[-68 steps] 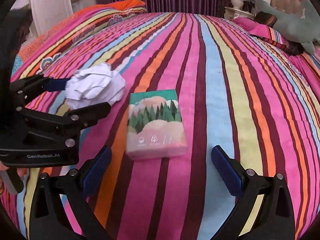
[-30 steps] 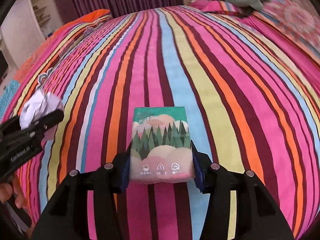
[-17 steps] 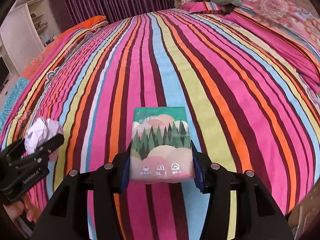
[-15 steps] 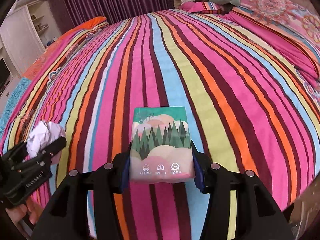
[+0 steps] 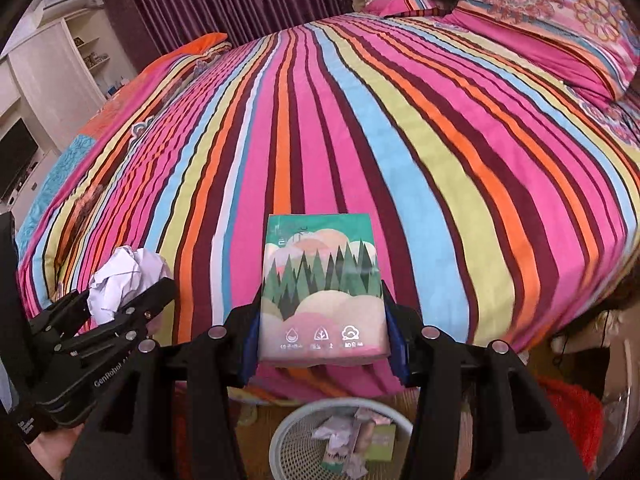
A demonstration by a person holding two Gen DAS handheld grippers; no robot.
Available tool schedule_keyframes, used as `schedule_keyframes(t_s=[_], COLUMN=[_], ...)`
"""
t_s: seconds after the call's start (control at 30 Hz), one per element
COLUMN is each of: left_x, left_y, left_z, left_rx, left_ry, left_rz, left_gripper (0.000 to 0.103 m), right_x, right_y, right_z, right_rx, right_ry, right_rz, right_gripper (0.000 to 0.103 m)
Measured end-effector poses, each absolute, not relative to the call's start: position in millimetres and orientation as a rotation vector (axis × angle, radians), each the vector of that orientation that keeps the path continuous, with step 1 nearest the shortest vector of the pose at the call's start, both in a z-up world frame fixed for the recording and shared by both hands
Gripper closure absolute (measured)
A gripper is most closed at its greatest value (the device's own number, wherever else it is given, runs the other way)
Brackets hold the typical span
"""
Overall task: Collect trash
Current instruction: 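Carry the crumpled paper and tissue pack over the white mesh wastebasket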
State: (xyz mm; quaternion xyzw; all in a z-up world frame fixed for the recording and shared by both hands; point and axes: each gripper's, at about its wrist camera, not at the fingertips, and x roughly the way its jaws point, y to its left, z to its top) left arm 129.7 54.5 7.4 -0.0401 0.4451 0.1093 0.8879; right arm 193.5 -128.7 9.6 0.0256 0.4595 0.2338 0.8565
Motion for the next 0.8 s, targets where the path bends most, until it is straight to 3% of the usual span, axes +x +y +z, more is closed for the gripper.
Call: schedule_keyframes(t_s=[0.43, 0.8], left_x=[57, 46], left_y=[17, -11], left_z=[-18, -74], left_rx=[-0.117, -0.169], left_ry=[0.985, 1.209], left_rz=[0.189, 0.111], left_gripper=[0.047, 0.047], right_x=[133, 126], right_y=[-152, -178], right_z=[-1, -66], right_rx=[0.069, 0.214], right_ry=[1.011, 1.323], right_rz=[0.446, 0.349], right_gripper=[0.055, 0.055])
